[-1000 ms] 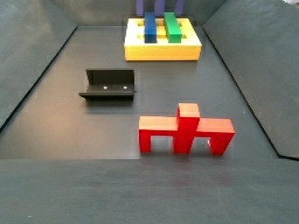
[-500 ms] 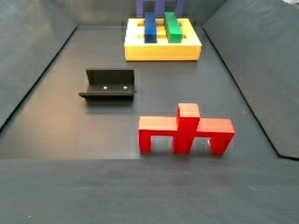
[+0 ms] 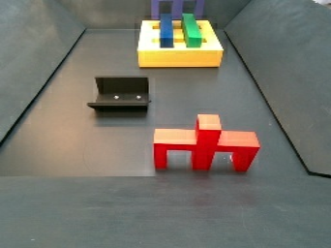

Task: Pick up the purple object. Move up. Place the purple object on the fixture. Regrasp the purple object. Move to above the board. Insert the purple object.
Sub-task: Insert the purple object.

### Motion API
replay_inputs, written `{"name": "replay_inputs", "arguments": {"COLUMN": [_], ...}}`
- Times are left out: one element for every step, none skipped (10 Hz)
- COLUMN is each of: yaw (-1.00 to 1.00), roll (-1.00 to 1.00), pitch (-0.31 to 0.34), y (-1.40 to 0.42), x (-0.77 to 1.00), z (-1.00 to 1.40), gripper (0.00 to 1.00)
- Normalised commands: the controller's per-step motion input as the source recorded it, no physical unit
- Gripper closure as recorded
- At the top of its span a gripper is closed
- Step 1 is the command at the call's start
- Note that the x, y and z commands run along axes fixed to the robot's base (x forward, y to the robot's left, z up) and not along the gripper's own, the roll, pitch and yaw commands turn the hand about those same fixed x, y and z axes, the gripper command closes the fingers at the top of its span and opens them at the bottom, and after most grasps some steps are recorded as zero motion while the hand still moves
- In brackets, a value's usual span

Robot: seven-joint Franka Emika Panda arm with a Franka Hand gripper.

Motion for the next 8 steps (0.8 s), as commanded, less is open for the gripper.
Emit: {"name": "replay_inputs", "arguments": {"yaw": [0.07, 0.17, 0.12, 0.11, 0.09, 0.06, 0.0, -0.02], "roll": [0.05, 0.09, 0.06, 0.05, 0.03, 0.04, 0.06, 0.09], "pitch": [0.0, 0.0, 0.0, -0.01, -0.007, -0.006, 0.0, 0.0], "y": [0.0, -0.11, 0.0, 0.0, 0.0, 0.0, 0.0, 0.0], "x": [-0.06, 0.0, -0.01, 0.0, 0.0, 0.0, 0.0, 0.05], "z": [0.0, 0.11, 0.0, -0.08, -0.15, -0.18, -0.21, -0.17], "gripper": [1.0, 1.0, 1.0, 1.0, 1.0, 1.0, 1.0, 1.0]}}
